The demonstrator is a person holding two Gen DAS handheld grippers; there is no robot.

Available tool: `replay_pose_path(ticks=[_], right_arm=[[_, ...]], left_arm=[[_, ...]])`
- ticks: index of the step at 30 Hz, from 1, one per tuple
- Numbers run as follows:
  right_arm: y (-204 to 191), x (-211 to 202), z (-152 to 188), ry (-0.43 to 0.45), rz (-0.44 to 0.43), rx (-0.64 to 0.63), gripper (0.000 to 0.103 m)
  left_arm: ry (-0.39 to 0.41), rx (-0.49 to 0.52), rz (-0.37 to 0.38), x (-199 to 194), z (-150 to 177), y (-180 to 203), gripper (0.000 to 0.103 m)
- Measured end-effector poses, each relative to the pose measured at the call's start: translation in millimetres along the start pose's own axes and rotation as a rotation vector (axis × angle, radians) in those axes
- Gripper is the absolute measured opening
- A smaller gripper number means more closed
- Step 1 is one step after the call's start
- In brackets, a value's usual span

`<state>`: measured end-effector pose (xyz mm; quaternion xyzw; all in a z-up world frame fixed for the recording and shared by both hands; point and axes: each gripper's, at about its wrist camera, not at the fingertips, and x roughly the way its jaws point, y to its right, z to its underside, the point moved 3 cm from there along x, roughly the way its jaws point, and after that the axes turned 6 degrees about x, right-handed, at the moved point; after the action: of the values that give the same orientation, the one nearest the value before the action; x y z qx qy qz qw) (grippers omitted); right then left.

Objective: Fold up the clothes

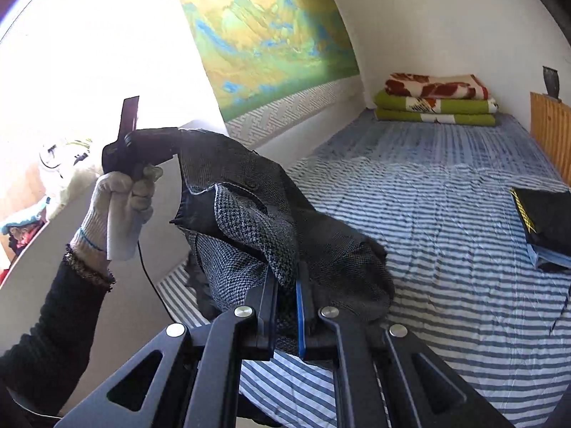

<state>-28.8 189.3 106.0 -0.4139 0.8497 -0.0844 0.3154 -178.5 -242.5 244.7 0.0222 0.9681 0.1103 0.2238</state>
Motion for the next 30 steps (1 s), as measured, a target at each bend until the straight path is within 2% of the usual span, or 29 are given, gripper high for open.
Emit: replay_pose_path(ticks=[2, 5, 8, 11, 14, 17, 19, 21, 23, 25, 27, 29, 30], right_arm=[[-4.9, -9.4, -3.6, 0.025, -0.022, 0.004, 0.007], [6.5, -16.0, -2.4, 0.036, -0.047, 0.047, 0.007], [36.4, -24.1, 7.2, 0.042, -0.049, 0.124, 0.007], [76.1, -35.6, 26.0, 0.048, -0.001, 0.201, 0.007], [120.3, -54.6, 50.5, 0.051, 0.069, 0.3, 0.007], [160.6, -73.4, 84.4, 0.032, 0.19, 0.363, 0.007], [187.7, -78.3, 110.8, -0.013, 0.285, 0.395, 0.007], [220.3, -75.1, 140.4, -0.104, 0.382, 0.442, 0.008], [253.6, -77.2, 163.5, -0.175, 0.5, 0.493, 0.012], [282.2, -92.0, 175.6, -0.166, 0.596, 0.554, 0.012], [301.4, -105.8, 178.0, -0.134, 0.617, 0.61, 0.012], [311.0, -108.6, 171.9, -0.114, 0.592, 0.617, 0.013], [312.5, -104.7, 166.9, -0.12, 0.57, 0.602, 0.014]], left_arm=[[0.018, 0.017, 0.009, -5.1, -24.1, 13.4, 0.003], [-0.003, 0.09, 0.006, 12.8, -41.9, 57.0, 0.003], [-0.067, 0.2, 0.011, 63.7, -35.4, 123.9, 0.003], [-0.158, 0.252, 0.085, 141.4, -11.6, 198.4, 0.003], [-0.273, 0.316, 0.175, 228.0, 35.7, 282.0, 0.003], [-0.451, 0.347, 0.297, 305.6, 114.2, 365.4, 0.004], [-0.604, 0.373, 0.313, 350.7, 178.1, 413.5, 0.005], [-0.756, 0.416, 0.305, 383.8, 238.2, 448.3, 0.011], [-0.797, 0.466, 0.321, 393.4, 278.9, 469.9, 0.015], [-0.779, 0.51, 0.345, 387.5, 297.1, 480.3, 0.021], [-0.752, 0.509, 0.357, 379.4, 292.7, 472.8, 0.028], [-0.735, 0.494, 0.364, 369.7, 278.0, 449.5, 0.033], [-0.725, 0.491, 0.36, 364.9, 271.6, 438.7, 0.039]])
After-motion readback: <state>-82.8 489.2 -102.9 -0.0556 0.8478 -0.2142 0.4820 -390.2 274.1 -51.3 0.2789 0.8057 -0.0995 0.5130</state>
